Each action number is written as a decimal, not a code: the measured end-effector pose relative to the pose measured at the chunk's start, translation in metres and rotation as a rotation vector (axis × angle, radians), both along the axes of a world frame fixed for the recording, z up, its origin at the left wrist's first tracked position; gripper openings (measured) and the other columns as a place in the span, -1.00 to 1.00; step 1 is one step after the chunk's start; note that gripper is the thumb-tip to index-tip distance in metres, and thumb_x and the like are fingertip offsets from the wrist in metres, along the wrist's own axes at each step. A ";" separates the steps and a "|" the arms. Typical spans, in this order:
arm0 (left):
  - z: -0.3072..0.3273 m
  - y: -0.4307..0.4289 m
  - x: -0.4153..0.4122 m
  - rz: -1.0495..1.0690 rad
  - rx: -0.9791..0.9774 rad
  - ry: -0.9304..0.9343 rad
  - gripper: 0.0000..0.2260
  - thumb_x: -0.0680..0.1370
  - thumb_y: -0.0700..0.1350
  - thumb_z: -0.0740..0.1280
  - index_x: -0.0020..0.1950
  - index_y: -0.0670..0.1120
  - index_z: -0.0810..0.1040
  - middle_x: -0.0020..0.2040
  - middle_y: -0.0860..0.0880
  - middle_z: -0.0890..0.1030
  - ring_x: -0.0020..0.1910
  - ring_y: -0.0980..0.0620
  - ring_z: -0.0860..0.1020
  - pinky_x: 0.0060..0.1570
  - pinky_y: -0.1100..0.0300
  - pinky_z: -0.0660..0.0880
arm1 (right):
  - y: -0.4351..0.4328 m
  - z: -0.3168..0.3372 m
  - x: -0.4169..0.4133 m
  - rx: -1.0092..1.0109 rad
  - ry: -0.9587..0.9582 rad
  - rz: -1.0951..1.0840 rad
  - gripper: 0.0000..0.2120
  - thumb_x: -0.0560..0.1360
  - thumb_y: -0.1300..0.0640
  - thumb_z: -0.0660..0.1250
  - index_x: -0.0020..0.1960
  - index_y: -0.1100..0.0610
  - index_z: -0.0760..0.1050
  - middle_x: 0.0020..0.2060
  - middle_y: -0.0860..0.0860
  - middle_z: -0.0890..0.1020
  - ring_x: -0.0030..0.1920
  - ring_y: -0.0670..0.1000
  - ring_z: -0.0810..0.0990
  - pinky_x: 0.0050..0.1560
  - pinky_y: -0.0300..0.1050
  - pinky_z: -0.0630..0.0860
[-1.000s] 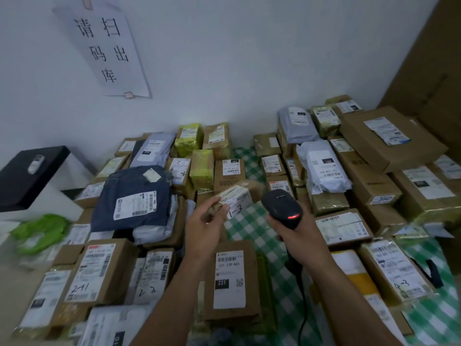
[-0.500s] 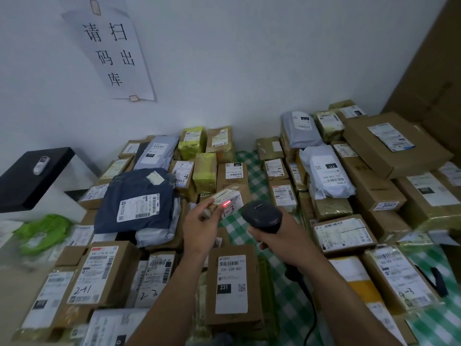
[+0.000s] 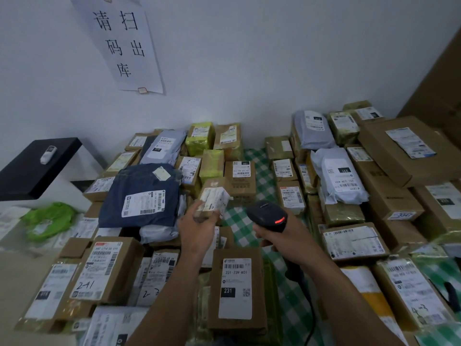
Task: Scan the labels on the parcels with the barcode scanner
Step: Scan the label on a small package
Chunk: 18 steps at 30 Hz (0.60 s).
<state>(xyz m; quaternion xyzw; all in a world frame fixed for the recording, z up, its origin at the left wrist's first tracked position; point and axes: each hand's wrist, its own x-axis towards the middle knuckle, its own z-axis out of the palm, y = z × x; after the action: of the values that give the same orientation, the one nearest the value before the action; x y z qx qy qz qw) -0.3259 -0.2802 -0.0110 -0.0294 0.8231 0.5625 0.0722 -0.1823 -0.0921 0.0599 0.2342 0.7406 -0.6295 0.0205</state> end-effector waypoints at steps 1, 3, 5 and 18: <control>-0.002 -0.003 -0.003 0.035 -0.020 -0.034 -0.49 0.48 0.08 0.50 0.42 0.18 0.52 0.39 -0.10 0.48 0.27 -0.06 0.52 0.24 0.01 0.55 | 0.002 -0.003 -0.004 -0.006 -0.011 -0.006 -0.51 0.50 -0.02 0.55 0.36 -0.09 0.46 0.00 -0.06 0.73 -0.14 -0.07 0.76 -0.14 -0.15 0.58; 0.000 -0.009 -0.012 0.079 -0.071 -0.076 -0.46 0.47 0.13 0.46 0.44 0.20 0.46 0.40 -0.14 0.42 0.28 -0.08 0.43 0.29 0.00 0.45 | 0.005 -0.008 -0.012 -0.029 -0.021 -0.010 -0.52 0.50 0.01 0.55 0.36 -0.07 0.47 0.02 -0.05 0.73 -0.13 -0.07 0.76 -0.20 -0.21 0.57; 0.000 -0.011 -0.026 0.076 -0.185 -0.079 -0.44 0.54 0.14 0.42 0.52 0.12 0.40 0.43 -0.19 0.39 0.35 -0.15 0.33 0.29 -0.01 0.35 | 0.007 -0.010 -0.022 -0.052 -0.020 -0.010 -0.54 0.50 0.03 0.55 0.34 -0.07 0.48 0.05 -0.06 0.72 -0.10 -0.05 0.75 -0.26 -0.29 0.56; -0.066 0.029 -0.071 -0.094 -0.472 -0.085 -0.42 0.49 0.18 0.51 0.46 0.03 0.50 0.40 -0.26 0.24 0.26 -0.31 0.40 0.30 -0.02 0.40 | 0.016 -0.037 -0.063 -0.035 -0.142 -0.032 -0.61 0.49 0.01 0.57 0.25 -0.10 0.53 -0.06 -0.06 0.76 -0.15 -0.10 0.75 -0.09 -0.07 0.65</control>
<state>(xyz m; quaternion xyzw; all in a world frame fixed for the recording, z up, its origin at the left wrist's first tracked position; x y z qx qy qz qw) -0.3968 -0.2514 -0.0768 -0.0306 0.9284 0.3491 0.1239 -0.2456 -0.0762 0.0228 0.2896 0.7224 -0.6243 0.0672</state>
